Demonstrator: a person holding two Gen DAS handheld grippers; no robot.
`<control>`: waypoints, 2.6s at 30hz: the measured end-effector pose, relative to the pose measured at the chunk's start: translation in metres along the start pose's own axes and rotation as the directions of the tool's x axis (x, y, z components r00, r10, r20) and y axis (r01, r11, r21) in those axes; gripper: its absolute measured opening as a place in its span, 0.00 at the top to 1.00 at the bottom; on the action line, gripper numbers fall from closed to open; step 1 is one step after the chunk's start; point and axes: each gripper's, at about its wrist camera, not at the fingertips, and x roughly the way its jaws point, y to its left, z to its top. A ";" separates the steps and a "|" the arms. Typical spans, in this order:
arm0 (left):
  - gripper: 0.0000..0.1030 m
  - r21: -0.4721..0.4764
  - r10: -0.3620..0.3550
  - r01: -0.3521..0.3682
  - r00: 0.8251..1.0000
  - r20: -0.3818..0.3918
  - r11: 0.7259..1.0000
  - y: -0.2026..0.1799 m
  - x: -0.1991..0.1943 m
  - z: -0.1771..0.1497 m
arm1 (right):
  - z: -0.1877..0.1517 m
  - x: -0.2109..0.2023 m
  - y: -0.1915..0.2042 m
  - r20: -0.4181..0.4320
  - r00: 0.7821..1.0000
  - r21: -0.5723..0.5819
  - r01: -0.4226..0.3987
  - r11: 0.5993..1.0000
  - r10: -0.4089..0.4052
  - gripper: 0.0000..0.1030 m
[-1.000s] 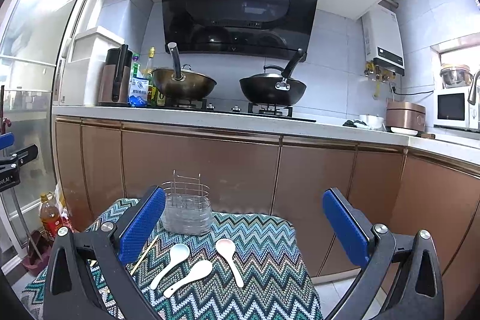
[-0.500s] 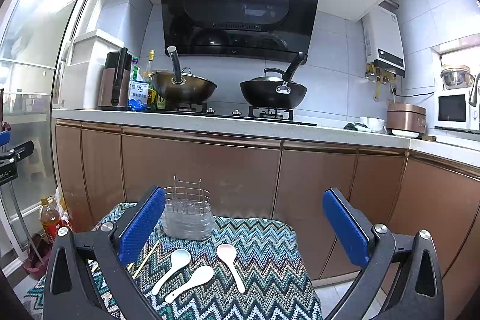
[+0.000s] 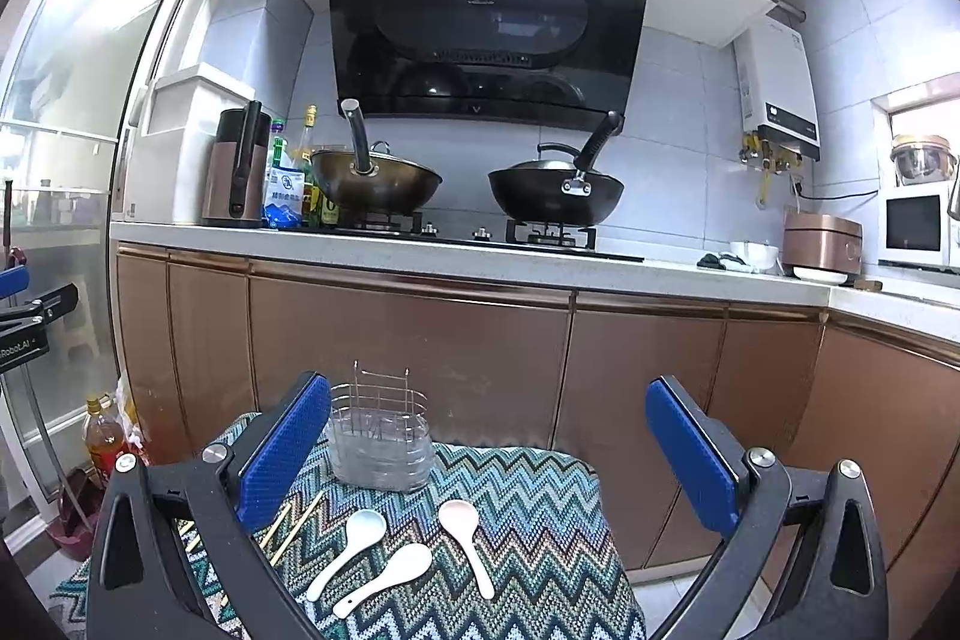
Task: Organize utensils
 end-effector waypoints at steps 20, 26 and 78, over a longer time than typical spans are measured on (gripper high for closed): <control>0.24 -0.061 -0.199 0.191 0.899 -0.389 0.980 0.025 0.114 -0.031 | -0.013 0.068 -0.014 -0.203 0.966 0.030 -0.157 0.987 0.160 0.03; 0.26 -0.192 -0.357 0.304 0.725 -0.589 0.933 0.011 0.191 -0.079 | -0.048 0.127 -0.015 -0.359 0.896 0.109 -0.237 0.965 0.261 0.28; 0.95 -0.154 -0.225 0.234 0.317 -0.921 0.960 -0.046 0.376 -0.192 | -0.216 0.297 0.009 -0.743 0.354 0.488 -0.295 0.821 0.568 0.85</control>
